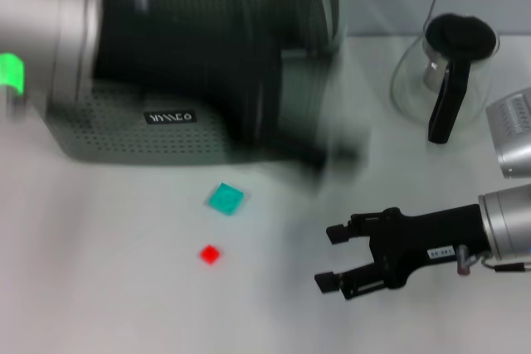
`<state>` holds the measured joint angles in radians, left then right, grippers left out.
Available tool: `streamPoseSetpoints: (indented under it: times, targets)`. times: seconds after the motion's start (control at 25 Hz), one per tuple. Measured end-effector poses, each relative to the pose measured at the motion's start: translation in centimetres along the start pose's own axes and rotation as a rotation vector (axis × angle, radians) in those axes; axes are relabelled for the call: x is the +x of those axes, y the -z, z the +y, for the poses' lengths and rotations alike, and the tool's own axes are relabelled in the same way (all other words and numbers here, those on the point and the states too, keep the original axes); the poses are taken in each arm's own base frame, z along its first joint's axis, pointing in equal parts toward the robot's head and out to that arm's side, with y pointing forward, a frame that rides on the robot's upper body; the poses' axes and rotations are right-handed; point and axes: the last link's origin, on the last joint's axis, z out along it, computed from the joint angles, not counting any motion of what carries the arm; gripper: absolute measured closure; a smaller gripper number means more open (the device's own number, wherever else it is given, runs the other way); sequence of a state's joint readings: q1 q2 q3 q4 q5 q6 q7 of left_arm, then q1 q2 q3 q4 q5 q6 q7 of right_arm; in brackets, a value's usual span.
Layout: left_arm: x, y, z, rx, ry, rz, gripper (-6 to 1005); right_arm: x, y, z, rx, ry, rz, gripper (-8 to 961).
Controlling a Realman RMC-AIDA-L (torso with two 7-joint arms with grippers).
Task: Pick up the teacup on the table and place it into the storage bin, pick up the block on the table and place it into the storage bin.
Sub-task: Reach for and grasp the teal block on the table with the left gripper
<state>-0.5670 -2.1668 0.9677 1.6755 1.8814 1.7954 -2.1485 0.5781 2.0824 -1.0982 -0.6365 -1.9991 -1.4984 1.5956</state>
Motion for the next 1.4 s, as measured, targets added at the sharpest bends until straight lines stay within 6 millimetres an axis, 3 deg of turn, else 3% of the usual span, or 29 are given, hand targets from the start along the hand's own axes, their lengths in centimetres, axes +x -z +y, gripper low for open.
streamPoseSetpoints:
  times: [0.04,0.12,0.16,0.28,0.44,0.68,1.08,1.4]
  targets:
    - [-1.7,-0.3,2.8,-0.137,-0.049,-0.053,74,0.0,0.0,0.0,0.001,-0.001,-0.003,12]
    - [-3.4,-0.8,4.1,-0.192,-0.050,-0.118,47,-0.1,0.1,-0.1,0.005,-0.003,-0.007,12]
    - [-5.2,-1.2,4.8,-0.214,-0.047,-0.196,47,-0.1,0.2,-0.1,0.006,-0.004,-0.009,12]
    - [-8.0,-1.8,5.4,-0.226,-0.029,-0.289,48,-0.2,0.1,-0.1,0.006,-0.006,-0.009,11]
    - [-11.1,-2.9,4.7,-0.193,0.047,-0.369,48,-0.1,0.2,-0.3,0.020,-0.007,-0.009,11]
    - [-14.7,-4.3,1.5,-0.076,0.118,-0.507,49,0.0,0.1,-0.4,0.028,-0.009,-0.007,11]
    - [-16.3,-5.3,-1.5,-0.021,-0.023,-0.680,50,-0.2,0.1,-0.4,0.024,-0.032,-0.008,11]
    - [-15.2,-6.2,-2.4,0.011,-0.061,-0.723,51,-0.2,0.0,-0.5,0.030,-0.044,-0.010,12]
